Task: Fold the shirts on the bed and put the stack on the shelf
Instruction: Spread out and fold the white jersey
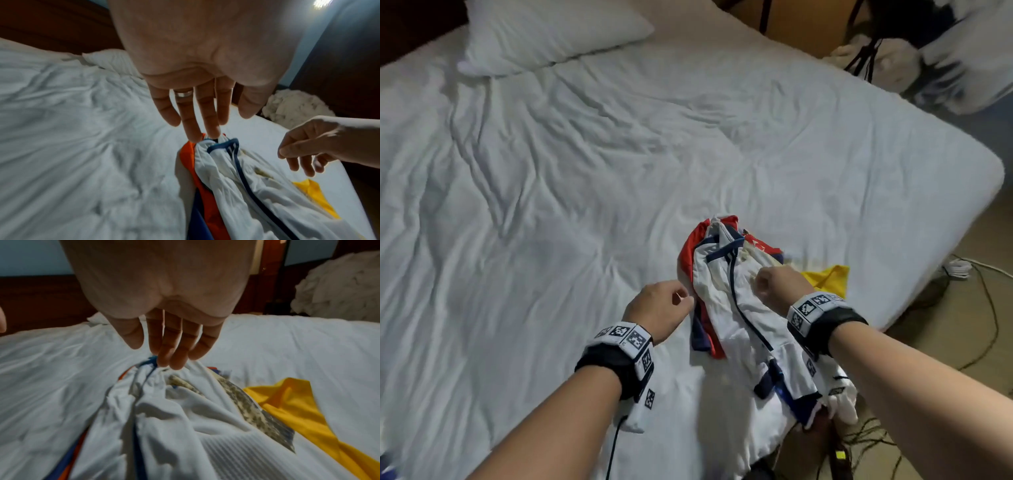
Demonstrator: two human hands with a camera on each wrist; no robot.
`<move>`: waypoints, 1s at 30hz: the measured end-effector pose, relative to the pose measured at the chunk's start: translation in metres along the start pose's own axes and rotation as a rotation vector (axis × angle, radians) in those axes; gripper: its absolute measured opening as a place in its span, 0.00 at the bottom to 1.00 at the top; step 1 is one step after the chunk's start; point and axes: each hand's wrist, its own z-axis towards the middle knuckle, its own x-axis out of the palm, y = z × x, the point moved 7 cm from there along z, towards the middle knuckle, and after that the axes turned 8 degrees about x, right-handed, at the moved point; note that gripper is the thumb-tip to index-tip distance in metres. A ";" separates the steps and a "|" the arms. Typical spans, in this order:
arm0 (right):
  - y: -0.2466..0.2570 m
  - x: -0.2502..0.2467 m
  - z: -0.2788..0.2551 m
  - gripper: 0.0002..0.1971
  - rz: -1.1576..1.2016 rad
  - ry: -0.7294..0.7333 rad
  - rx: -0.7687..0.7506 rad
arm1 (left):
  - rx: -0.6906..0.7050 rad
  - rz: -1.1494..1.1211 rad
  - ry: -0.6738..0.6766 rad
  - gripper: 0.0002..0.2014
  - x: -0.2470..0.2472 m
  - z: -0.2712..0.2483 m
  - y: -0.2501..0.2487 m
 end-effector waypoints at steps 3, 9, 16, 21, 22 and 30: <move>-0.016 0.016 0.030 0.12 0.016 0.060 -0.005 | -0.060 0.056 0.047 0.10 0.031 0.041 -0.002; 0.001 0.047 0.078 0.36 -0.022 0.014 -0.063 | -0.145 0.068 0.113 0.09 0.066 0.080 0.026; 0.010 0.030 0.093 0.19 0.002 0.112 -0.085 | -0.159 0.044 0.065 0.07 0.036 0.085 0.027; 0.024 -0.032 0.068 0.21 0.104 0.164 -0.097 | -0.102 0.000 -0.013 0.05 -0.002 0.065 -0.009; 0.035 -0.048 0.055 0.21 0.128 0.156 -0.131 | -0.089 -0.019 -0.035 0.04 -0.011 0.057 -0.016; 0.151 -0.166 -0.093 0.09 -0.056 -0.012 -0.411 | 0.091 -0.088 -0.171 0.40 -0.092 -0.042 -0.057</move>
